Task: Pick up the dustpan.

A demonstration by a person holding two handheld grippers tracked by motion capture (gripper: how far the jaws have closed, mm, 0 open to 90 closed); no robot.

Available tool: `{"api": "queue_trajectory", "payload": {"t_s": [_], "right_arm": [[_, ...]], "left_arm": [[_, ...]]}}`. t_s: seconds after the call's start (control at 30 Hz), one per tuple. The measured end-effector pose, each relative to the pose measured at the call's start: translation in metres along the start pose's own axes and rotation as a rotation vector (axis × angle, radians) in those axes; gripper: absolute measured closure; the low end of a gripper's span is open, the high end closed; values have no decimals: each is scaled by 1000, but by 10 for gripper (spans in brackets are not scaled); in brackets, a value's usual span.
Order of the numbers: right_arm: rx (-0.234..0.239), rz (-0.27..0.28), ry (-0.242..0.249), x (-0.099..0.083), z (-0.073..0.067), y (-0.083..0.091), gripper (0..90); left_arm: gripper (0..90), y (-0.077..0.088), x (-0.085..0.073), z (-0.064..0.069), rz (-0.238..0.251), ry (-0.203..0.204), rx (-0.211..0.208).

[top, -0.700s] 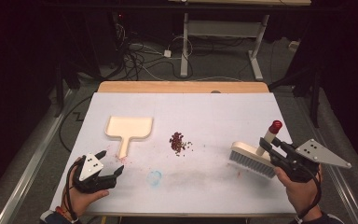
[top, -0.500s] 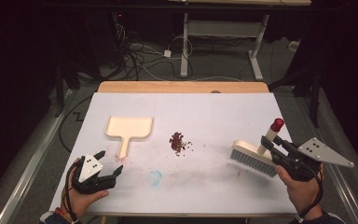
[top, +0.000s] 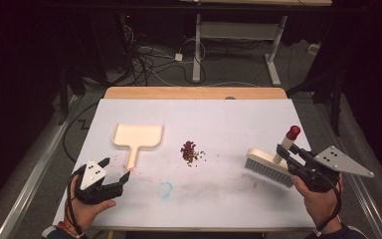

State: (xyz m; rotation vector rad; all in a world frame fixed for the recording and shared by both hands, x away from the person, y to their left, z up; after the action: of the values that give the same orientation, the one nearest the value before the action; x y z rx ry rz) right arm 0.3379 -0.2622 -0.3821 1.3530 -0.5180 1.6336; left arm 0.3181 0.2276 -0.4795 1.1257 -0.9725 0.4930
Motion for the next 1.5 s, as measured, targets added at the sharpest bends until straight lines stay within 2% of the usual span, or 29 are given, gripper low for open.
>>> {"api": "queue_trajectory", "payload": {"t_s": [0.1,0.17,0.2,0.23,0.33,0.43,0.47,0.5,0.6,0.73,0.77,0.8,0.83,1.0,1.03,1.07,1.1,1.17,1.43,1.5], "right_arm": [[1,4,-7,0,0,0,701],[-2,5,-18,0,1,1,701],[-4,4,-24,0,1,1,701],[-7,7,-18,1,2,1,701],[-12,8,-21,1,3,2,701],[-14,8,-32,1,4,3,700],[-12,11,-28,0,5,2,701],[-11,8,-31,0,5,2,700],[-3,4,-34,-2,4,1,701],[3,-1,-36,-2,3,0,700],[3,-1,-33,-2,2,-1,700],[4,-1,-34,-2,2,-1,700],[4,-2,-35,-2,2,-2,701],[8,-9,-34,-3,1,-3,700],[11,-9,-32,-3,0,-4,700],[11,-9,-32,-3,0,-4,700],[17,-12,-23,-4,-1,-4,700],[25,-11,-26,-4,-3,-5,701],[26,-9,-29,-3,-4,-6,701],[23,-9,-29,-3,-4,-5,701]], "left_arm": [[215,-6,9,2,-33,28,8],[215,-13,15,1,-55,36,25],[215,-23,19,0,-85,60,25],[214,-23,19,0,-85,60,25],[215,-43,22,-4,-147,88,38],[215,-65,22,-8,-190,95,65],[234,-79,18,-10,-227,108,84],[237,-79,18,-10,-227,108,84],[245,-93,16,-17,-262,144,97],[309,-107,12,-25,-305,201,106],[340,-113,9,-27,-324,243,91],[383,-113,9,-27,-324,243,91],[384,-116,8,-29,-331,231,95],[446,-118,9,-30,-321,226,98],[495,-118,9,-30,-317,228,100],[495,-118,9,-31,-317,227,103],[555,-118,9,-30,-317,226,112],[626,-119,10,-28,-314,209,114],[639,-120,12,-28,-314,190,117],[639,-119,14,-28,-316,164,120]]}}
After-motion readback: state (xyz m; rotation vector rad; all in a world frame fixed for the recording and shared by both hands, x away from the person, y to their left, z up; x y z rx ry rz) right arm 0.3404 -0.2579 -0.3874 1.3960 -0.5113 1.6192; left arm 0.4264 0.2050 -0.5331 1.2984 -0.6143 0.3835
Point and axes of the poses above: each handheld gripper's, and its own axes: y roughly backward along the jaws, x roughly out of its top, z roughly to its right, the point moved 6 cm from there along -y, roughly forward along the jaws, and after that the axes turned 13 degrees about y, right-handed, at the moved point
